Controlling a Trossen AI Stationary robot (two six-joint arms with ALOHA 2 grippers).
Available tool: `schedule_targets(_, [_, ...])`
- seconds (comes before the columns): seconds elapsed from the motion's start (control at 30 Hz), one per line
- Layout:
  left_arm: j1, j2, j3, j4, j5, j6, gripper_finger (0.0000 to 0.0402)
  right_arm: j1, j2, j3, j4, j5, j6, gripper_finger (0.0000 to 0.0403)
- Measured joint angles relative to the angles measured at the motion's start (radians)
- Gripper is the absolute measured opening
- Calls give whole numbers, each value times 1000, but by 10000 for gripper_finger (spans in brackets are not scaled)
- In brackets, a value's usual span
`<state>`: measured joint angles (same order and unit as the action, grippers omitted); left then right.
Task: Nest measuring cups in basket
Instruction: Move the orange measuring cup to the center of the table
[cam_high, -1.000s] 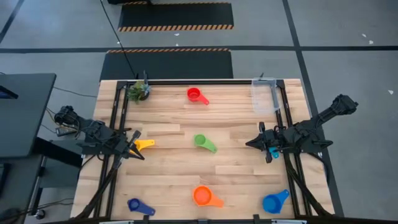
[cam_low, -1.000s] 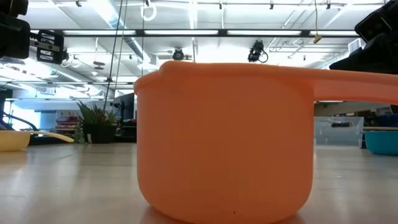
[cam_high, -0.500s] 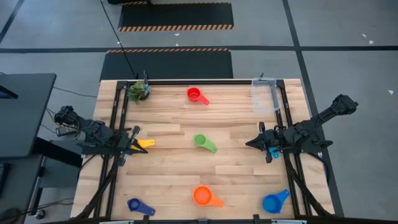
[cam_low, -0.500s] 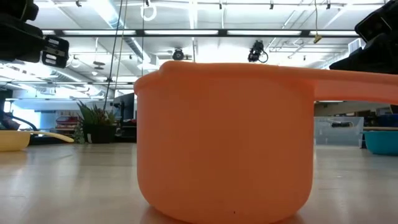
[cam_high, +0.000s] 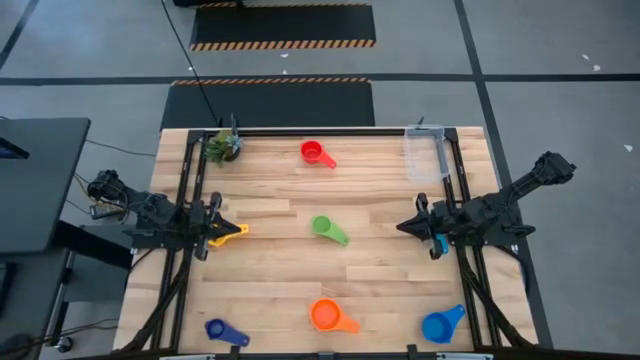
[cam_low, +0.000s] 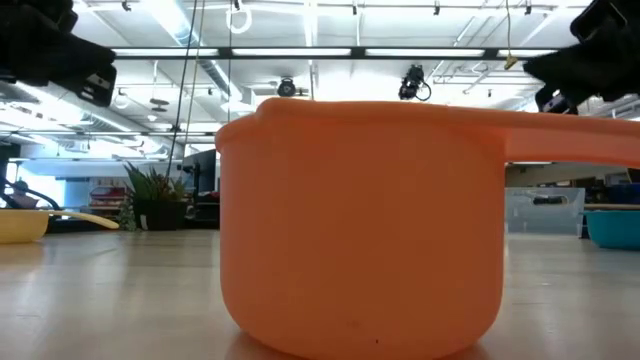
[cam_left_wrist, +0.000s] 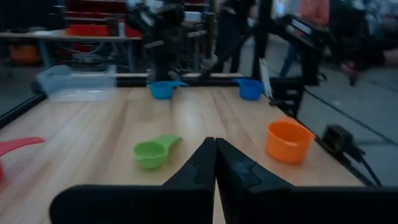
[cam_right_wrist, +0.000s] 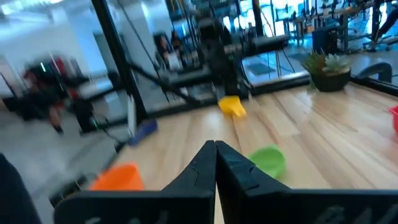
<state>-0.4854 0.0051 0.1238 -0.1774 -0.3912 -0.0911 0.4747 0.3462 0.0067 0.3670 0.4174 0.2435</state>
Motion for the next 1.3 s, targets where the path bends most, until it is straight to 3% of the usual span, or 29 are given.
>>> schedule_targets(0.43, [0, 0, 0, 0, -9, -71, 16, -1, 0, 1, 291, 60, -9, 9])
schedule_targets(0.6, [0, 0, 0, -2, -32, -73, 16, 7, 0, 77, 251, 50, -123, 6])
schedule_targets(0.7, [0, 0, 0, -3, -58, -73, 16, 20, 0, 166, 122, 44, -187, 6])
schedule_targets(0.93, [0, 0, 0, -7, -108, -99, 16, 34, 76, 507, -526, 105, -127, 5])
schedule_targets(1.3, [0, 0, 0, -11, -112, -133, 16, 34, 381, 998, -1003, 51, 20, 2])
